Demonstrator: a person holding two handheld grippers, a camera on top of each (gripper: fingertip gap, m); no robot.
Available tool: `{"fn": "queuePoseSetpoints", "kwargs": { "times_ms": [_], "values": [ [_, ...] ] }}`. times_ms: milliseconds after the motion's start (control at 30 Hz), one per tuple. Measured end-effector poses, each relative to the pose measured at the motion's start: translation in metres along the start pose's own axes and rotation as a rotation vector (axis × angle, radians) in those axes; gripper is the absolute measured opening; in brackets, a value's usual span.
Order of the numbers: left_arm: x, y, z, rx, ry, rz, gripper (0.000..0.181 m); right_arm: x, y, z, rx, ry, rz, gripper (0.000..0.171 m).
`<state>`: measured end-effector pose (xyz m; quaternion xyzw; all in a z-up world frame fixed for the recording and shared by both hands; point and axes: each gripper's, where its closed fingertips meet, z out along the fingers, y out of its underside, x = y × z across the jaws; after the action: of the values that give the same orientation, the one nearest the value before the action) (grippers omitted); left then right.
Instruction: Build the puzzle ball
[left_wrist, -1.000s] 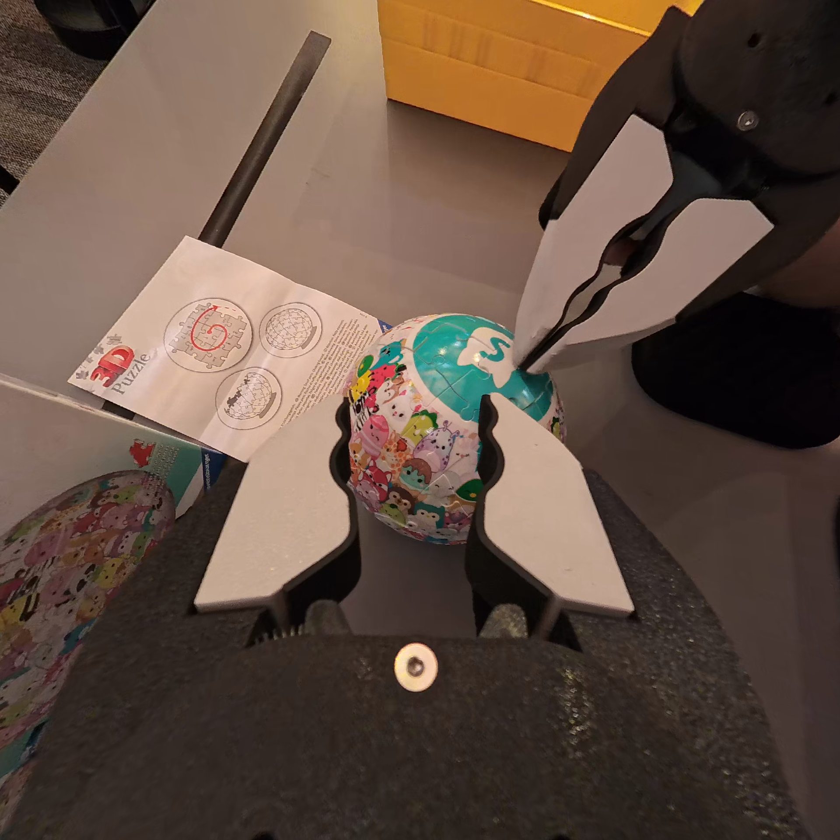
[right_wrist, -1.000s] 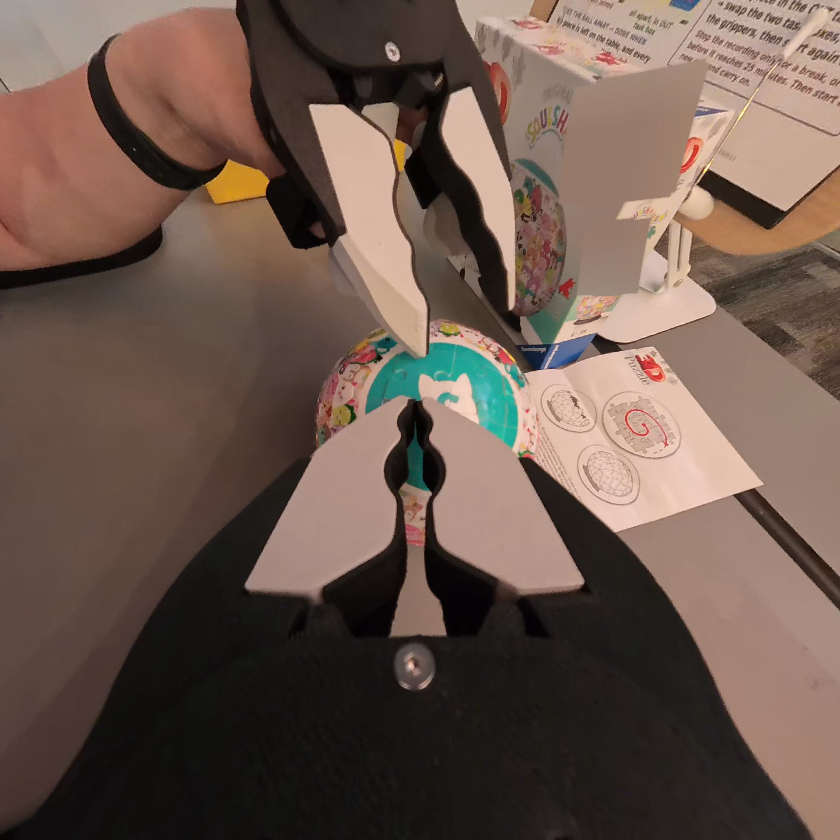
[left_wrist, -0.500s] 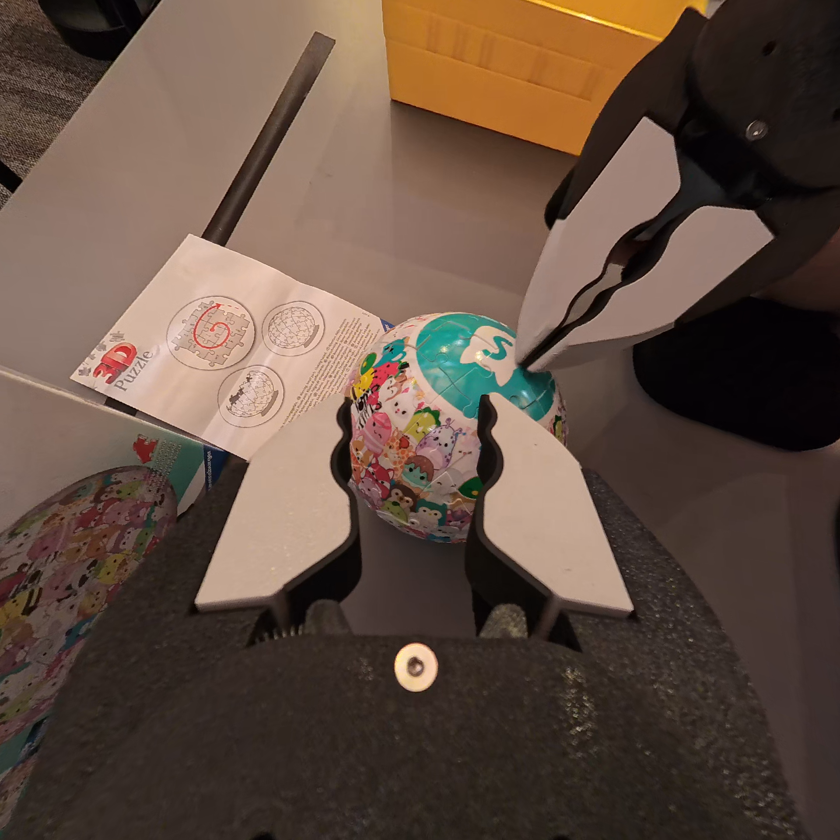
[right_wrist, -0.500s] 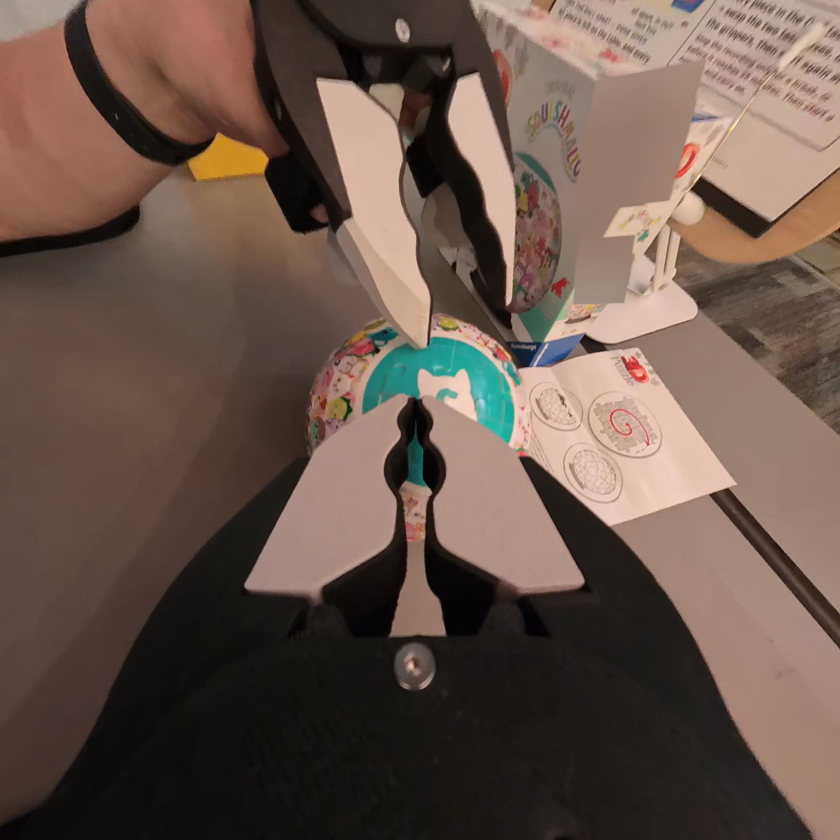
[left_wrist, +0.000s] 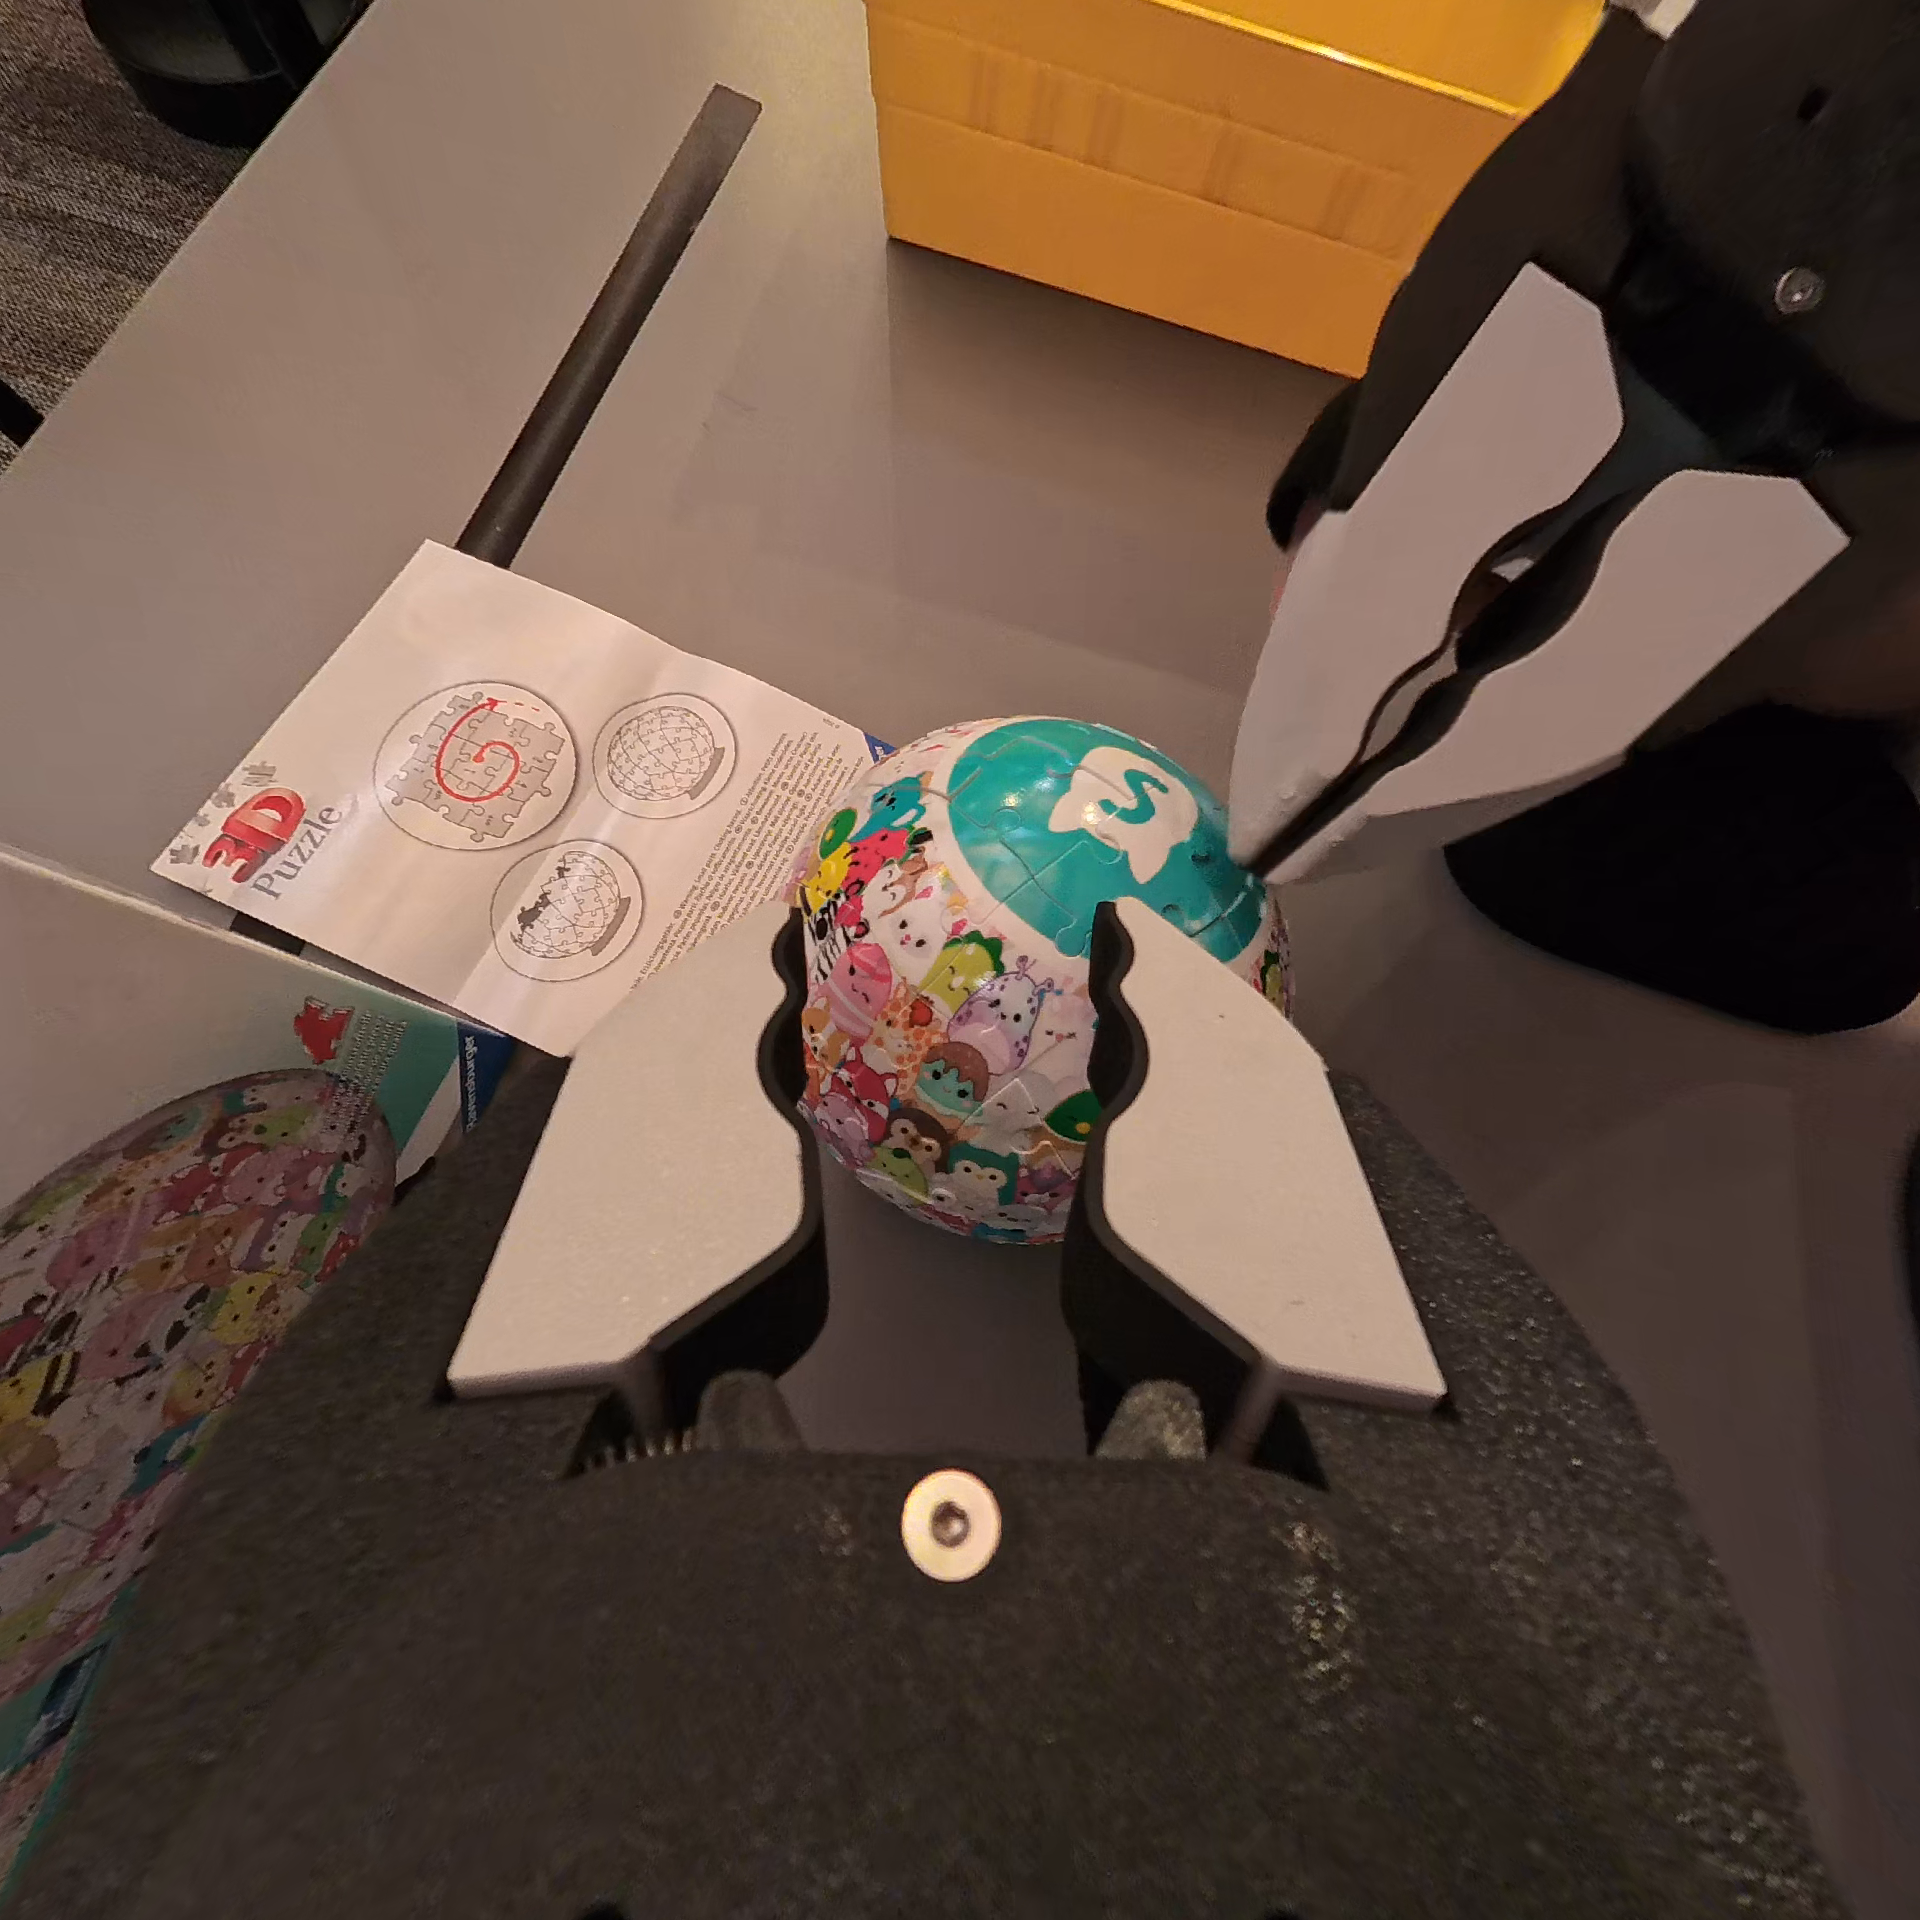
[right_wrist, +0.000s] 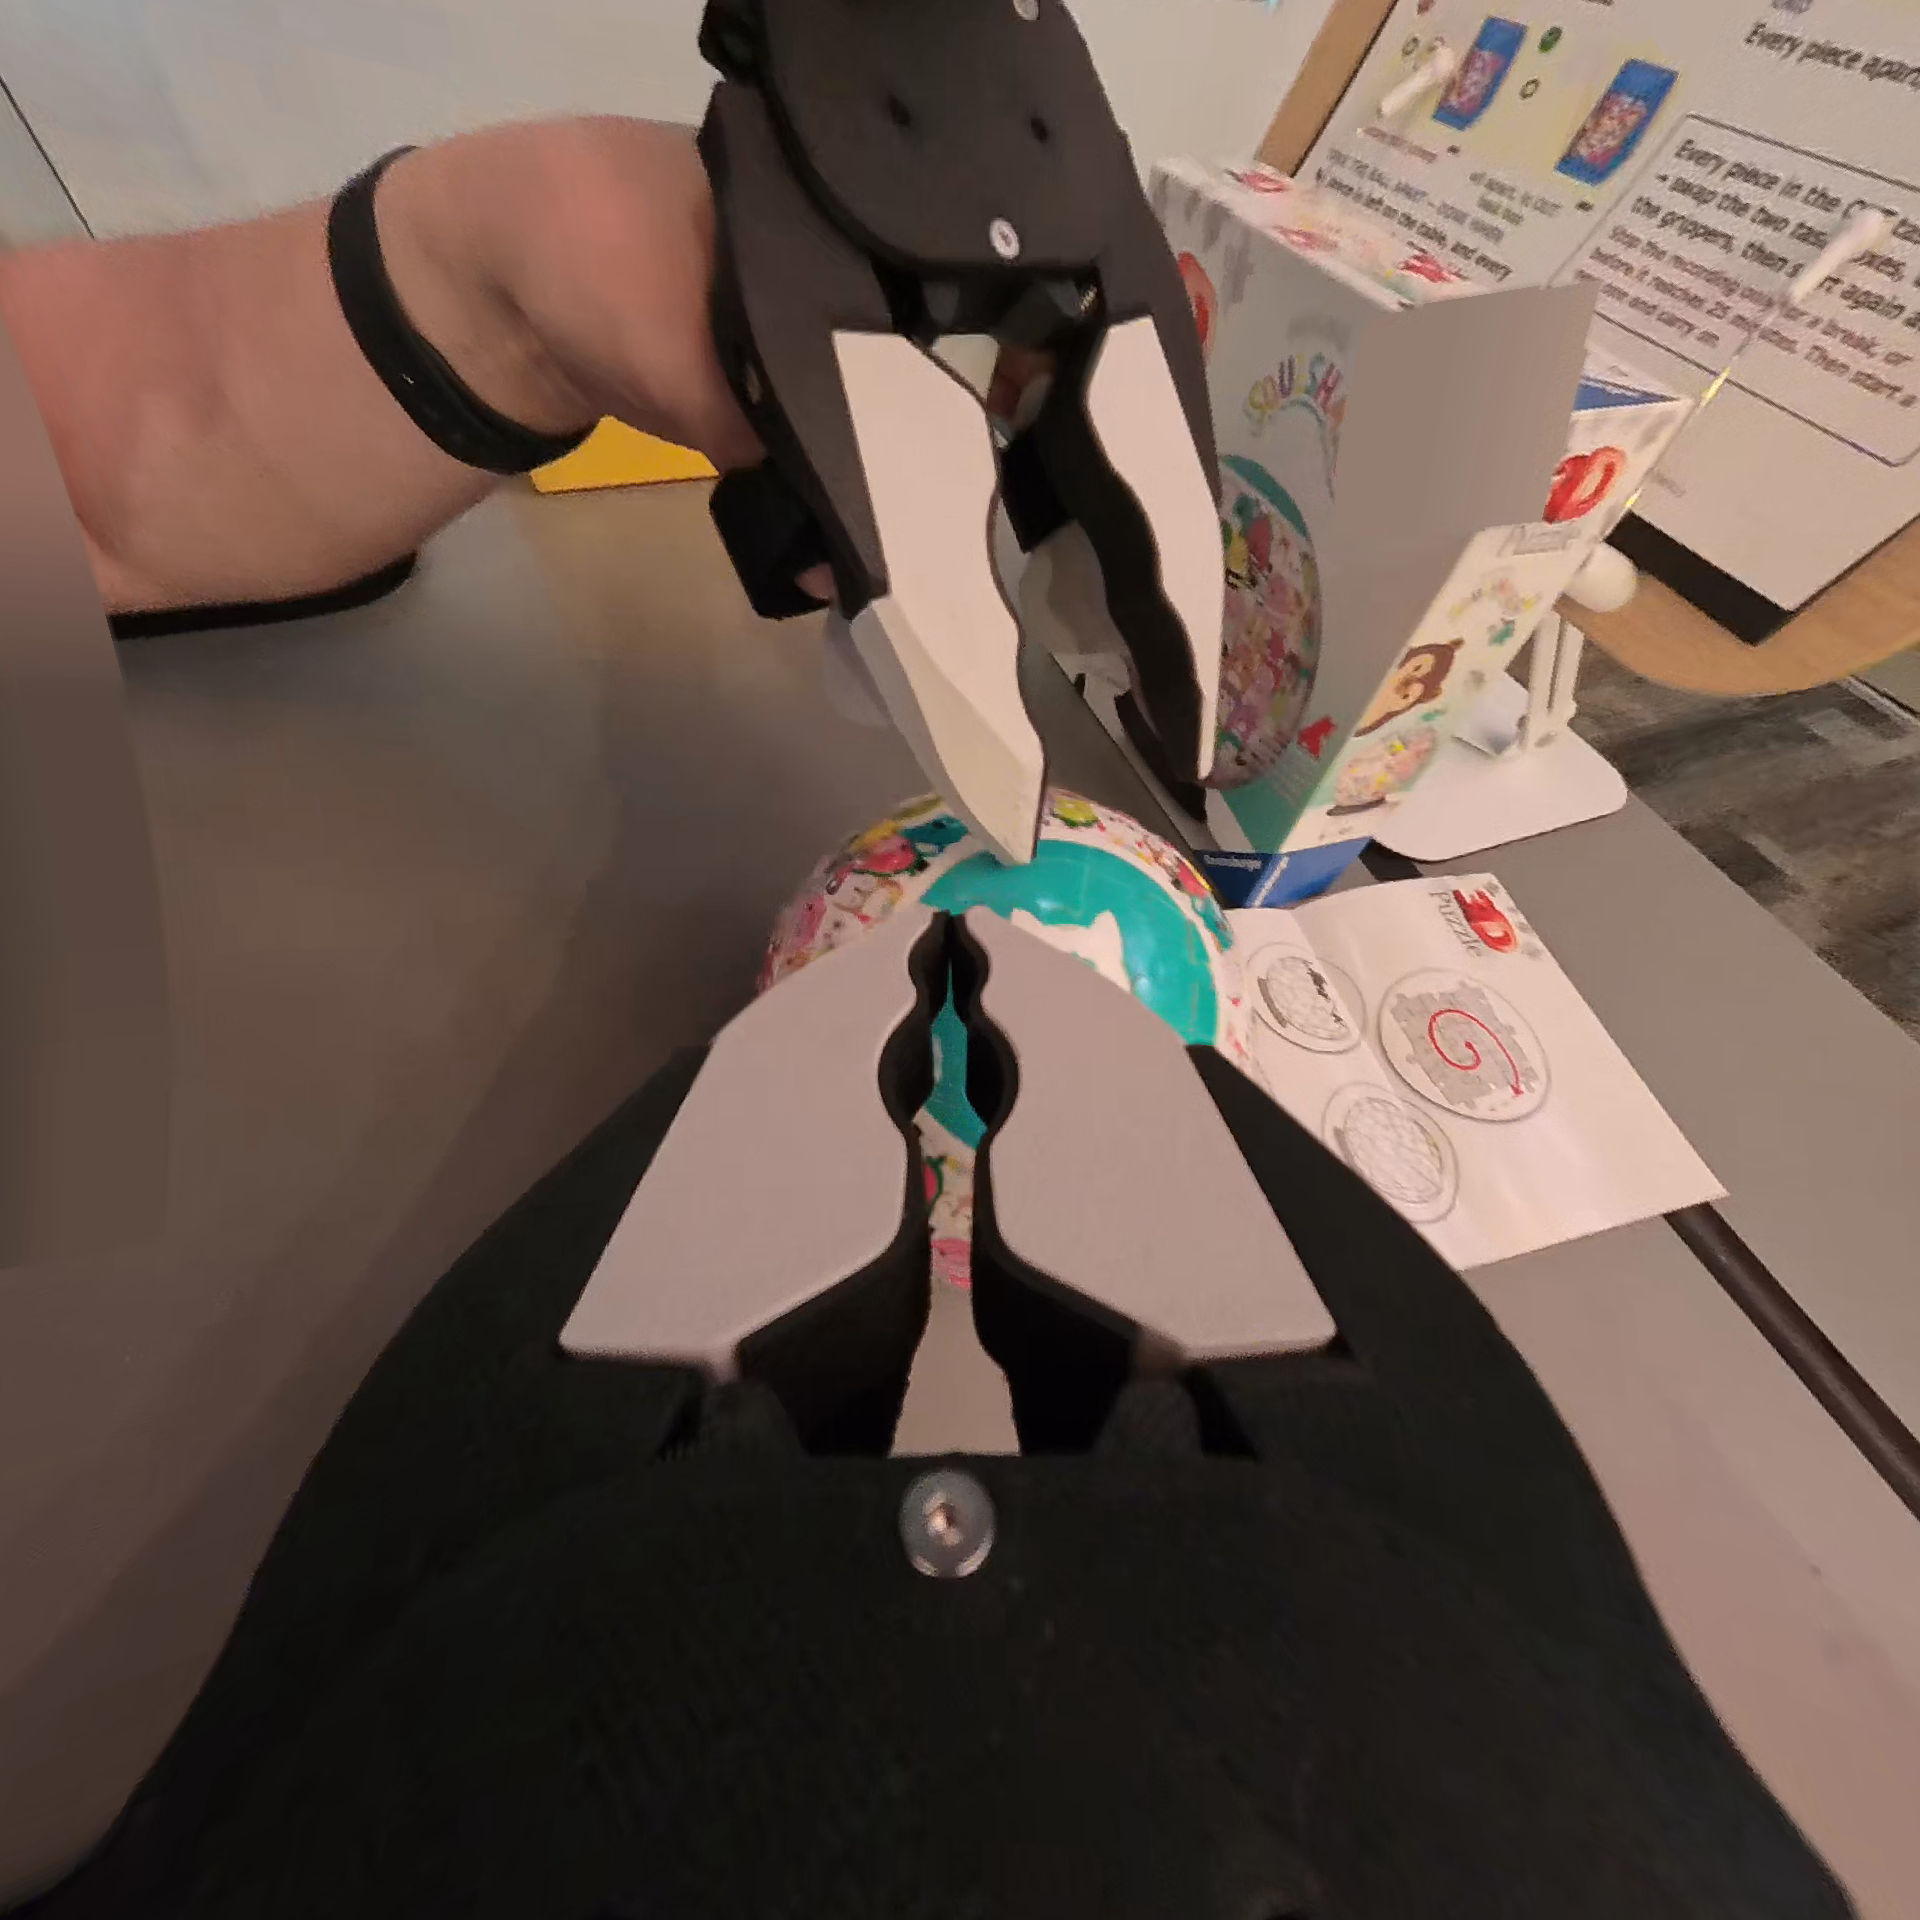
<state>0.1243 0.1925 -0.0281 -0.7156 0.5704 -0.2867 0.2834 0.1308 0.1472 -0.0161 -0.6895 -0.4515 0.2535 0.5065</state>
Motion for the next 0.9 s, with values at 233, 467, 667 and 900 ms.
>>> {"fn": "queuePoseSetpoints", "kwargs": {
  "times_ms": [233, 467, 667, 900],
  "values": [
    [0.0000, 0.0001, -0.0001, 0.002, 0.000, 0.000, 0.052, -0.0020, 0.0049, 0.0059, -0.037, 0.002, -0.025, 0.001],
    [-0.0001, -0.0003, 0.0004, 0.007, 0.007, -0.004, 0.052, 0.0013, 0.0065, 0.0083, -0.053, 0.016, -0.025, 0.001],
    [-0.0005, -0.0002, 0.0001, 0.005, 0.003, 0.000, 0.052, 0.0007, 0.0054, 0.0099, -0.053, 0.007, -0.025, 0.001],
    [-0.0005, -0.0001, -0.0002, 0.008, 0.003, -0.003, 0.051, 0.0024, 0.0052, 0.0109, -0.057, 0.023, -0.038, 0.000]
  ]
}}
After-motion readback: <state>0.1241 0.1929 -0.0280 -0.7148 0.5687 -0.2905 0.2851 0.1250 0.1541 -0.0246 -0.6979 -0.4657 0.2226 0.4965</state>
